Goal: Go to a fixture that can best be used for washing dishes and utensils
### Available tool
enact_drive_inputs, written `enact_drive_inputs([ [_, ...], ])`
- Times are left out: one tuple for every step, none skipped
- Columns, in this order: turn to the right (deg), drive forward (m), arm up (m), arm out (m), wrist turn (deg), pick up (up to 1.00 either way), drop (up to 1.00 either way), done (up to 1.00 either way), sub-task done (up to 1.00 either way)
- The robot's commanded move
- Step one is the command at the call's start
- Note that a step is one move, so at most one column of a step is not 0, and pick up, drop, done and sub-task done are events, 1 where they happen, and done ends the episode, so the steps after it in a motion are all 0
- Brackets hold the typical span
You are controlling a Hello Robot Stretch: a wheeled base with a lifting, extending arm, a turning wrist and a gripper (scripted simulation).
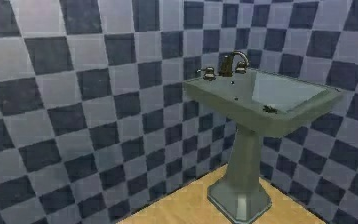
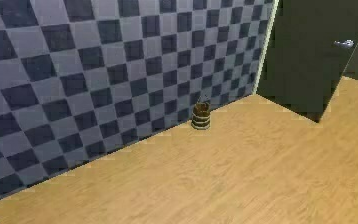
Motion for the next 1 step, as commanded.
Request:
enact_drive_inputs([
  [9.0,0.0,0.0,0.0,0.0,0.0,0.0,0.0,0.0],
])
